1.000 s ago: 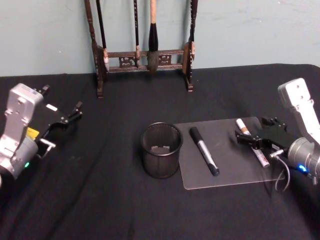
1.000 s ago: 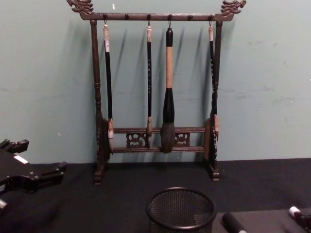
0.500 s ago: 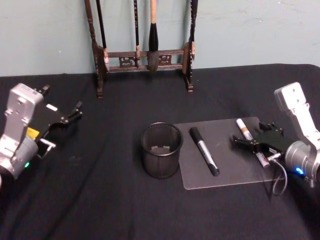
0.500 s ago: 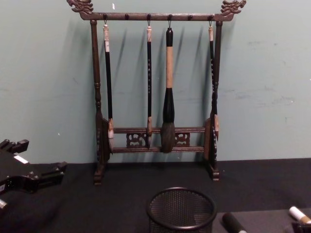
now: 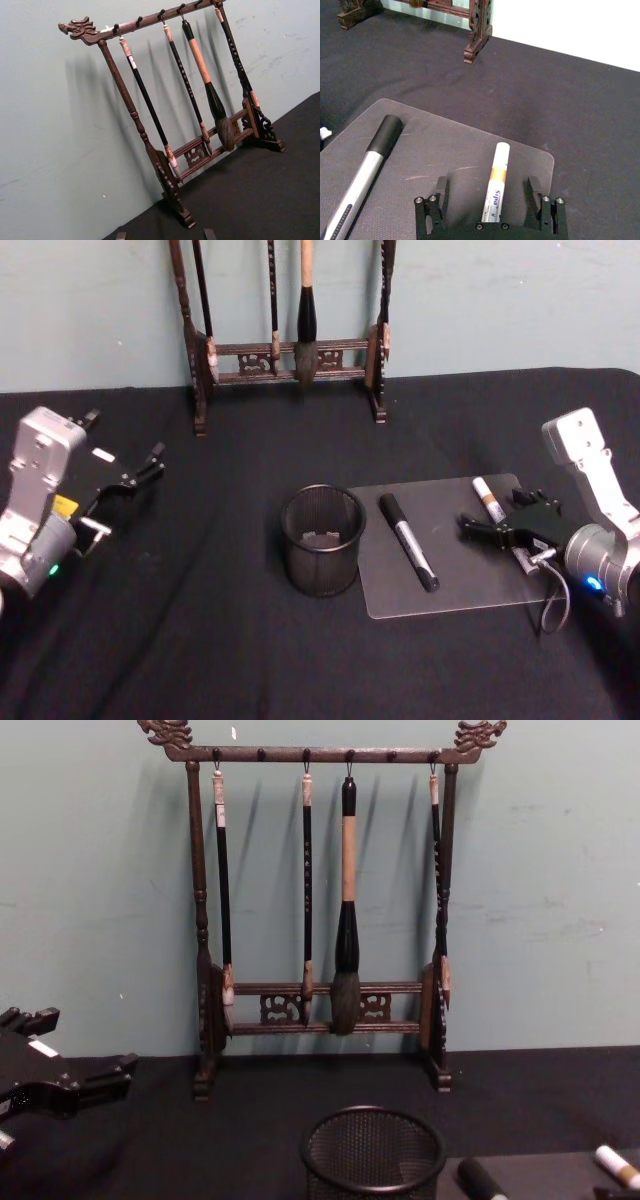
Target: Pick up the water-based marker from the table and place it into the pen holder.
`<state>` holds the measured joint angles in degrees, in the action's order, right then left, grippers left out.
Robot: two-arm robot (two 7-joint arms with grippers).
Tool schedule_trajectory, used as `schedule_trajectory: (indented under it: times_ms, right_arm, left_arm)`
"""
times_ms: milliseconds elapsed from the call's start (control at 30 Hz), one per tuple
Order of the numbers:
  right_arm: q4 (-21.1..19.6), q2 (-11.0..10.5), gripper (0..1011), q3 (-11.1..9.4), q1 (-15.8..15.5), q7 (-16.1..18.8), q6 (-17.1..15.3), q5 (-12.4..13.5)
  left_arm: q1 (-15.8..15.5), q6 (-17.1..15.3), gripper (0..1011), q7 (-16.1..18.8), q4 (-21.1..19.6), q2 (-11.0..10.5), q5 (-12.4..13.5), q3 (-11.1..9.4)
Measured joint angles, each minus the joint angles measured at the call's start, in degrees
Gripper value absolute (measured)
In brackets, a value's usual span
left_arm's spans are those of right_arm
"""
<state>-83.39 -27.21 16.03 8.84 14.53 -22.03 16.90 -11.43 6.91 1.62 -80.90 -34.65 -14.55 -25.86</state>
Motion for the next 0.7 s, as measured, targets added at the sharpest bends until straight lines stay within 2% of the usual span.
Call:
schedule_trajectory:
  times_ms: [433,700]
  right_arm:
    - [-0.63,1.02,1003,-2.0,0.14,1.57,-2.59,-0.08]
    - [-0.96,1.12,1002,-2.17,0.81,2.59,-4.37,-0.18]
  left_arm:
    - [0.0,0.0,1001,0.0,0.0,0.0,0.0,0.0]
    - [0.0,0.0,1001,0.0,0.0,0.0,0.0,0.0]
